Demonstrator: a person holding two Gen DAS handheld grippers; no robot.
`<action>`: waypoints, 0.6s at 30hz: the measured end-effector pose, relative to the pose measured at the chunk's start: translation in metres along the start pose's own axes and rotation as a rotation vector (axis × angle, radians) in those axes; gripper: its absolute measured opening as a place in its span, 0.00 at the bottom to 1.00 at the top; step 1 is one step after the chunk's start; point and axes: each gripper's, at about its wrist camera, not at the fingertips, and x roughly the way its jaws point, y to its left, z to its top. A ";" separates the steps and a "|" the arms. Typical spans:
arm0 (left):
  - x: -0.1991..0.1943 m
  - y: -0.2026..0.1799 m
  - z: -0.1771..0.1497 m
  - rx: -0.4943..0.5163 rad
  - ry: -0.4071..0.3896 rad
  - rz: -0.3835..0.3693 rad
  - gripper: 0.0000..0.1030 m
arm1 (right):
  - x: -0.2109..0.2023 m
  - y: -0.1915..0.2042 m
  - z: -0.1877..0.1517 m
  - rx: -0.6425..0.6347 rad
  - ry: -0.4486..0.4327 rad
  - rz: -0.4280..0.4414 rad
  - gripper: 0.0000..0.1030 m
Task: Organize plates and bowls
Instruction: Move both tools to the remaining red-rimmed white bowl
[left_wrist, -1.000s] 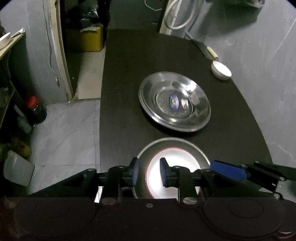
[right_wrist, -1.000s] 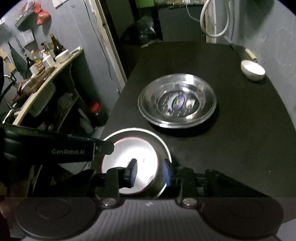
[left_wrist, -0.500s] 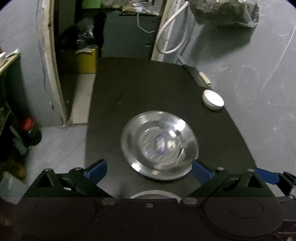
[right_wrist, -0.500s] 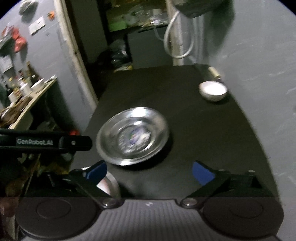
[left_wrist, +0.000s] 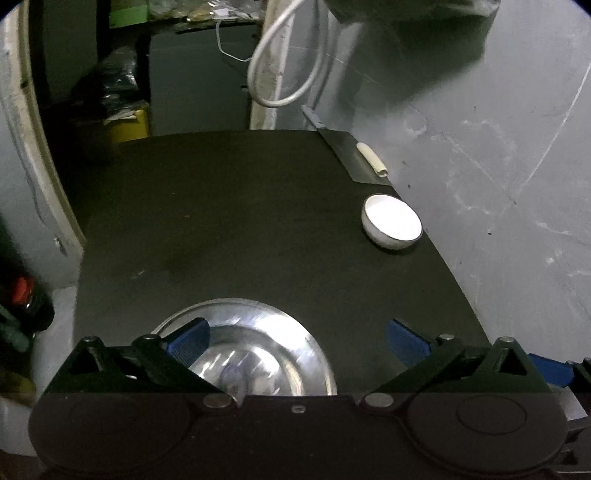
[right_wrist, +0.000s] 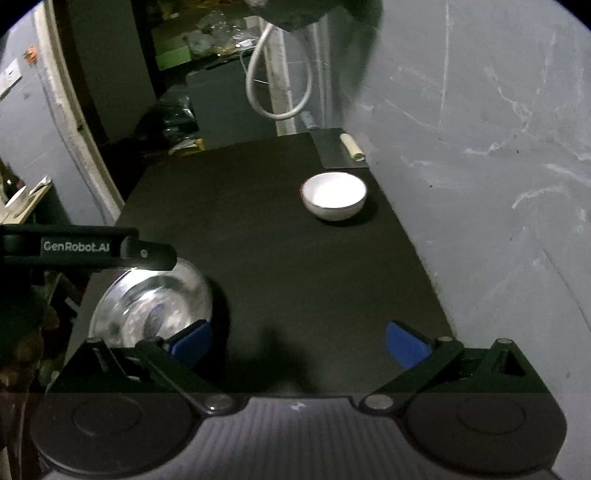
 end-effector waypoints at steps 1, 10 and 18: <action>0.007 -0.004 0.005 0.007 0.007 0.001 0.99 | 0.004 -0.004 0.004 0.002 -0.002 0.000 1.00; 0.046 -0.022 0.041 0.016 0.033 0.061 0.99 | 0.048 -0.027 0.038 0.004 -0.028 -0.007 1.00; 0.079 -0.022 0.070 0.000 -0.016 0.123 0.99 | 0.085 -0.033 0.053 0.058 -0.141 -0.032 1.00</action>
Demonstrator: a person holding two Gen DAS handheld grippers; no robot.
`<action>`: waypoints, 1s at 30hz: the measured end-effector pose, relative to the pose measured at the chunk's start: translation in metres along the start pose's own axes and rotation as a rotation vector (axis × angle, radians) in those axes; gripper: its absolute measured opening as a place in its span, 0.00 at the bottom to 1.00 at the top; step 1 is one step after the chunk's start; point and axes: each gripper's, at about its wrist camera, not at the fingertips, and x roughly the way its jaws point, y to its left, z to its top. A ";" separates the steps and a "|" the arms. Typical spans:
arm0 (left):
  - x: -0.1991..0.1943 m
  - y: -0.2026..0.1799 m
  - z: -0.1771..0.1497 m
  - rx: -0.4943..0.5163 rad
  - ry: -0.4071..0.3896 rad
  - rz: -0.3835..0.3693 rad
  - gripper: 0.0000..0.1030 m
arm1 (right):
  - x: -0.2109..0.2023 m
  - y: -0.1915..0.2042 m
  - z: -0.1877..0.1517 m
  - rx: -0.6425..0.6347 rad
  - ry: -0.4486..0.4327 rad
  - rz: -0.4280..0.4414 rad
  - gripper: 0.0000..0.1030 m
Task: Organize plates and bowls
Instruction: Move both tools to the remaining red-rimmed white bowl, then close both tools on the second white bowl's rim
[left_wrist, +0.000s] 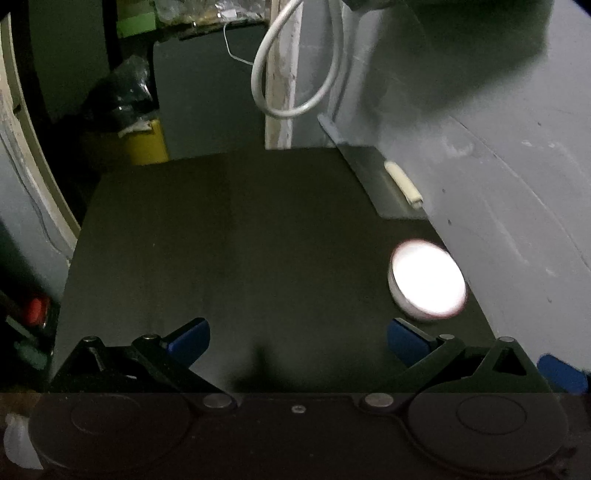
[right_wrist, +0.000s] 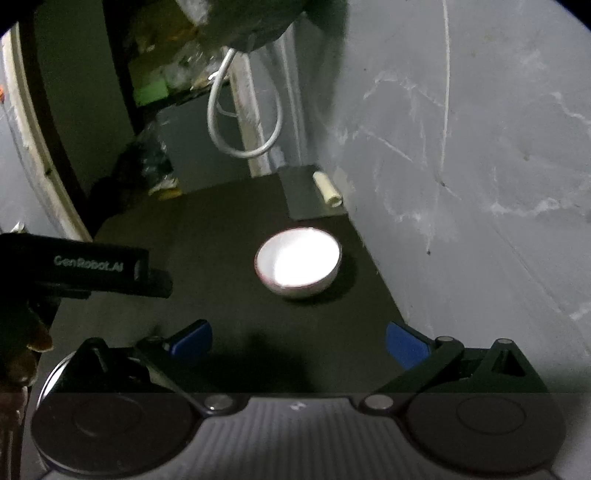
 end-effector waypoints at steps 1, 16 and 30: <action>0.007 -0.001 0.004 0.000 -0.003 0.003 0.99 | 0.006 -0.001 0.001 0.001 -0.010 -0.005 1.00; 0.079 -0.043 0.050 0.120 -0.024 -0.042 0.99 | 0.068 -0.028 0.015 0.139 -0.053 -0.007 0.80; 0.105 -0.050 0.051 0.127 0.031 -0.070 0.93 | 0.087 -0.022 0.016 0.109 -0.015 -0.013 0.60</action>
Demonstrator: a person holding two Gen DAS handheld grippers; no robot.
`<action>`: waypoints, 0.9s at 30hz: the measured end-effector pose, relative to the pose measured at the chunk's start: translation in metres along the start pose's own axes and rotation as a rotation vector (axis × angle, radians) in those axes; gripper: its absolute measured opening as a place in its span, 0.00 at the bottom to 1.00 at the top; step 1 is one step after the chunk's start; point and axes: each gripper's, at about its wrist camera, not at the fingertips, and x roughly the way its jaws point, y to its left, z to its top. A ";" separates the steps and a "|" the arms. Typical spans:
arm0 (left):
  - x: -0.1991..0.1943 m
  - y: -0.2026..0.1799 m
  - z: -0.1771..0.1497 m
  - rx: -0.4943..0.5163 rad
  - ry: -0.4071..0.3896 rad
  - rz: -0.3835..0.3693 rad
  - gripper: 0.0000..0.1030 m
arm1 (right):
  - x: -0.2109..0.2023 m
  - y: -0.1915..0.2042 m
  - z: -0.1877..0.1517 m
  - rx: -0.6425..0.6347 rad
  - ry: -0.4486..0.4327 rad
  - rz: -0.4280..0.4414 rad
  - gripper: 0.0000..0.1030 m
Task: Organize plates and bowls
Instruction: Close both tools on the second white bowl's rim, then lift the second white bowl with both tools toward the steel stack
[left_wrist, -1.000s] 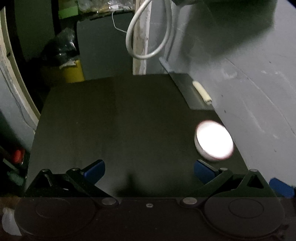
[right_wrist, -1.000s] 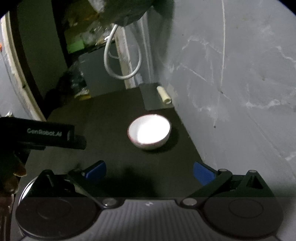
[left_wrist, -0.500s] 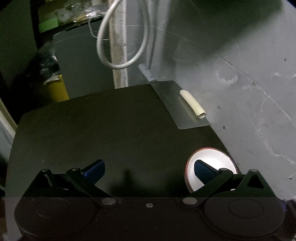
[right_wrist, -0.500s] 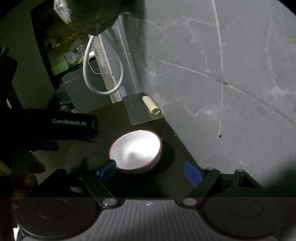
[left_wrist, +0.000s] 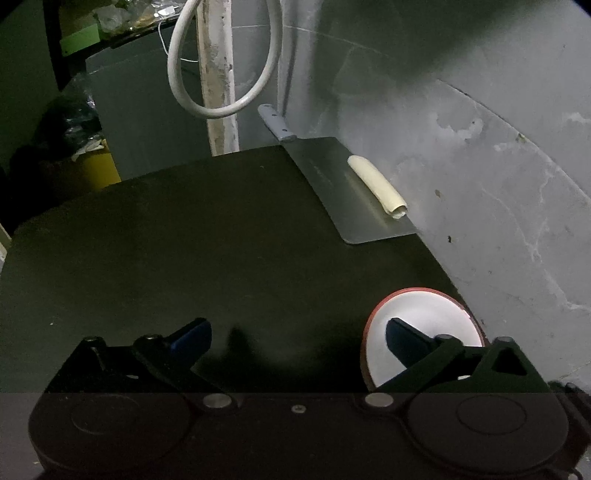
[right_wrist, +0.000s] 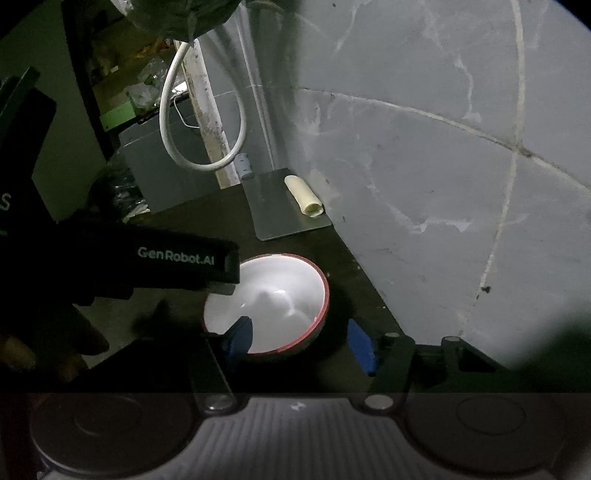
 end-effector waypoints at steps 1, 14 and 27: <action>0.000 0.000 0.000 0.002 0.002 -0.012 0.91 | 0.000 0.000 0.000 0.001 0.001 -0.002 0.59; 0.010 -0.007 -0.007 -0.006 0.092 -0.200 0.09 | 0.004 0.001 0.001 -0.002 0.012 0.033 0.43; 0.001 0.009 -0.016 -0.058 0.085 -0.238 0.08 | -0.003 -0.003 0.000 0.002 -0.014 0.072 0.25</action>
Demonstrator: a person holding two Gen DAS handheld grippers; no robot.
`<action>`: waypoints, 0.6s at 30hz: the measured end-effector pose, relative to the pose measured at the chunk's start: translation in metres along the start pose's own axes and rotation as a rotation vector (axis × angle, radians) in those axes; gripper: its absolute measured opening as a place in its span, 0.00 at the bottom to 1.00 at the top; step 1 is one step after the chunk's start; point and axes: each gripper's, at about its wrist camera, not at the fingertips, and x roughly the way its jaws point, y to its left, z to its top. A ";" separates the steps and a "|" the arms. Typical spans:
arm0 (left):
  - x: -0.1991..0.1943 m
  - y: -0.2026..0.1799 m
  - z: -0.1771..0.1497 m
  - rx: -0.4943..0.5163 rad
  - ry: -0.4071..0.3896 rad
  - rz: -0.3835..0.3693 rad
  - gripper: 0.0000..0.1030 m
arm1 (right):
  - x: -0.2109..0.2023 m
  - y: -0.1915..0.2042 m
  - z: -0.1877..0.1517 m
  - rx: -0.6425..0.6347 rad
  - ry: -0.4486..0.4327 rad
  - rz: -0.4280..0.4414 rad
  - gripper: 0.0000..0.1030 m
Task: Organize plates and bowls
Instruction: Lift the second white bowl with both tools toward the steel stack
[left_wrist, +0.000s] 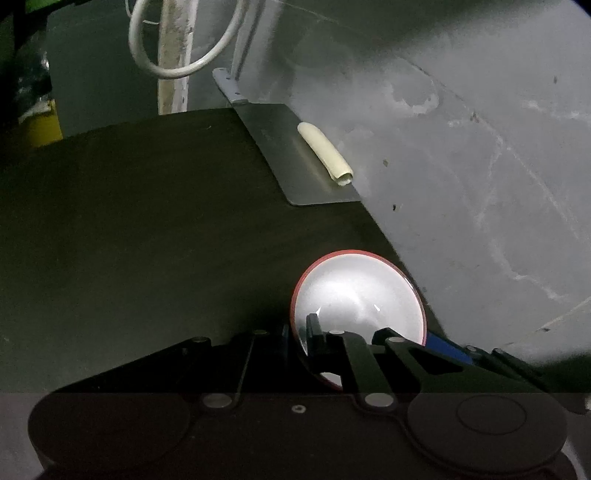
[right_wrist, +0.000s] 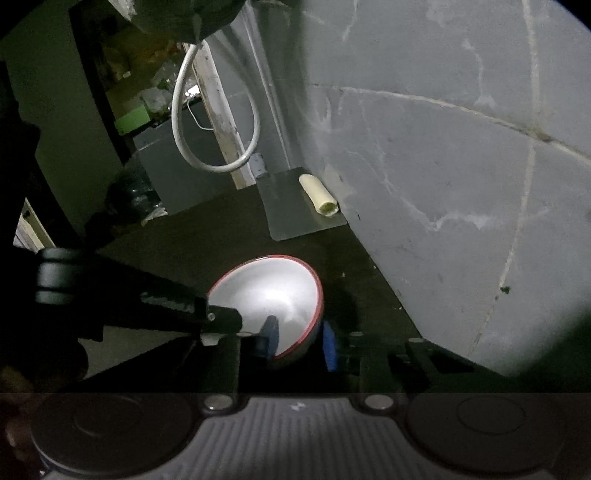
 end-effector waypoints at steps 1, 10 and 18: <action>-0.003 0.001 -0.001 -0.007 -0.006 -0.006 0.08 | -0.002 0.000 0.001 -0.002 -0.009 0.004 0.24; -0.041 -0.003 -0.009 -0.007 -0.138 -0.035 0.08 | -0.027 0.008 0.009 -0.028 -0.093 0.020 0.20; -0.071 -0.013 -0.014 0.017 -0.189 -0.033 0.08 | -0.051 0.019 0.015 -0.051 -0.134 0.021 0.19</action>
